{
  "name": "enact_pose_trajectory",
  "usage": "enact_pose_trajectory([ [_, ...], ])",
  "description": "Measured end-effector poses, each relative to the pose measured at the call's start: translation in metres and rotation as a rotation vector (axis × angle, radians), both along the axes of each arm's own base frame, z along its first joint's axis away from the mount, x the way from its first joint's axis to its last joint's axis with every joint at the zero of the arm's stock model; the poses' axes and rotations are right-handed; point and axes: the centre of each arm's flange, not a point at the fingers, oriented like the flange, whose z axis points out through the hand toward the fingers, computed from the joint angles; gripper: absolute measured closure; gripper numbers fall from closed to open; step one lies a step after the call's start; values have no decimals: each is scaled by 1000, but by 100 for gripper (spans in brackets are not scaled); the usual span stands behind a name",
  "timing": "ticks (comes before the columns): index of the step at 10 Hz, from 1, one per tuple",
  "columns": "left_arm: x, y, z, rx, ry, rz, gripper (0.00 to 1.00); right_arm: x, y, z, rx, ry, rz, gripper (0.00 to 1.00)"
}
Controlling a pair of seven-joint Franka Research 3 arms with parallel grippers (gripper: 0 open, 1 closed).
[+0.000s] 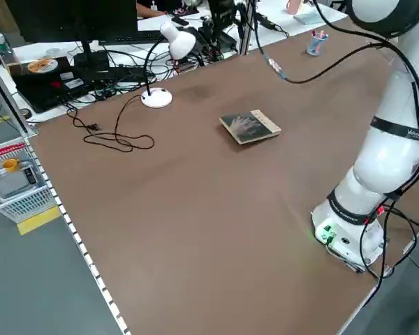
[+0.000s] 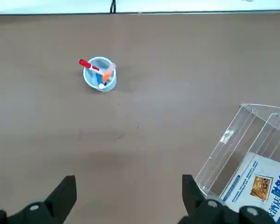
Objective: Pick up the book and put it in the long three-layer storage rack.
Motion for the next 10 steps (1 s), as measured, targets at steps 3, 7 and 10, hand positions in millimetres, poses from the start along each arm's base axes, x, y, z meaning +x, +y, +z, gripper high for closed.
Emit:
enact_pose_trajectory([
  [3, -1, -1, -45, -42, -30, 3, 0, 0, 3, 4, 1, -9, 5, 0],
  [7, -2, 13, -79, -55, -45, -26, 0, -1, 11, 8, 1, -16, 20, 0],
  [10, 0, 50, -120, -155, -57, -58, 2, -2, 13, 8, 1, -14, 23, 0],
])
